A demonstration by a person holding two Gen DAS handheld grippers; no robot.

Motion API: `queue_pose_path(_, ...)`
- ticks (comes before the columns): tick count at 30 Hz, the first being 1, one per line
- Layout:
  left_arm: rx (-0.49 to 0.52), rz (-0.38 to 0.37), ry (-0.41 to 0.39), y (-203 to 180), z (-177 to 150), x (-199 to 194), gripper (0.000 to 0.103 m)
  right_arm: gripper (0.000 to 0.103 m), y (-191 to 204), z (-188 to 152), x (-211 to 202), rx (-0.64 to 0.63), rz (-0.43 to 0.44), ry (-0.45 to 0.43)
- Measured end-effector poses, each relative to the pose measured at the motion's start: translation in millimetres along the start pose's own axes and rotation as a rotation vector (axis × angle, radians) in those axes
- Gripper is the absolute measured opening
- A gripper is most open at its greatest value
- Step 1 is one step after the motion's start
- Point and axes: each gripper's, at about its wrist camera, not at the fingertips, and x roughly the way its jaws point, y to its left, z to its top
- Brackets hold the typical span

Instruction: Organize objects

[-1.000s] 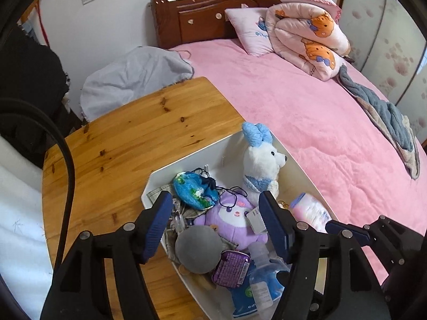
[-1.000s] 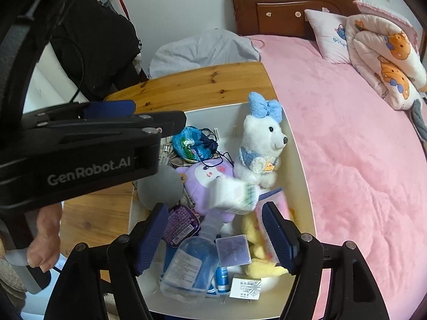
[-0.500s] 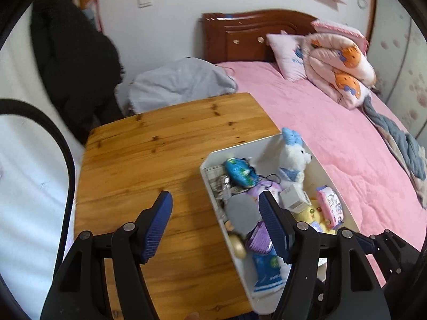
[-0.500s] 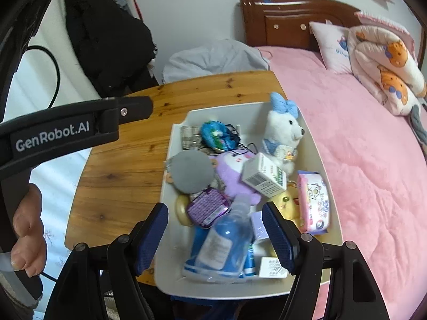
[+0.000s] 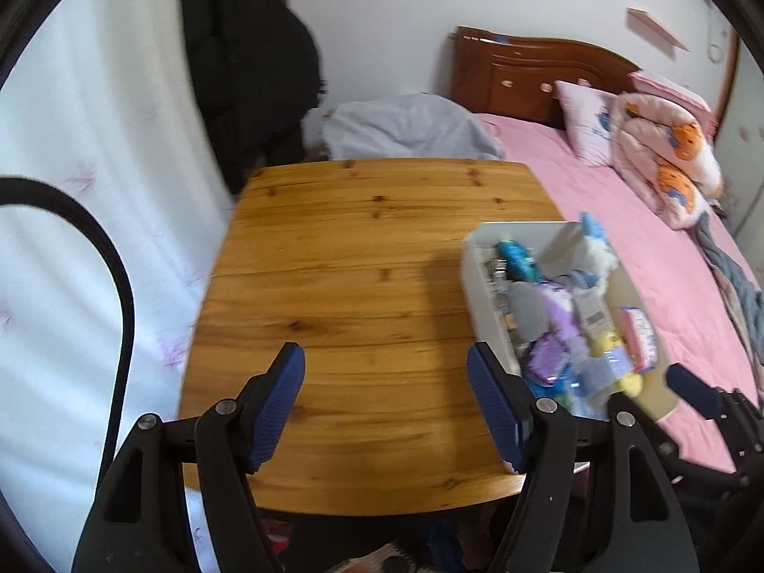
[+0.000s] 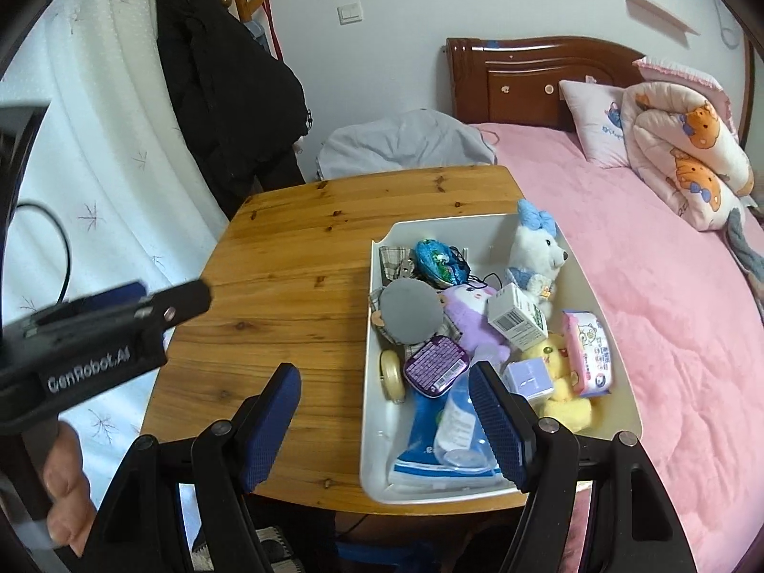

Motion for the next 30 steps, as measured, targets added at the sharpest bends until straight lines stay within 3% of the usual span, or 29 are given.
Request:
queue_pose_path(10,-0.063,0.06,0.037,35,-24,1,0.074,0.074,14,-2,-7,0.035,-0.034,-0.004)
queue_pose_path(15,-0.107,0.078,0.018,48,-25,-4,0.074,0.074,25,0,-14,0.019,-0.032,-0.027)
queue_pose_path(30,-0.1,0.064,0.021,49,-25,-4,0.074,0.074,25,2,-15,0.043,-0.023,-0.025)
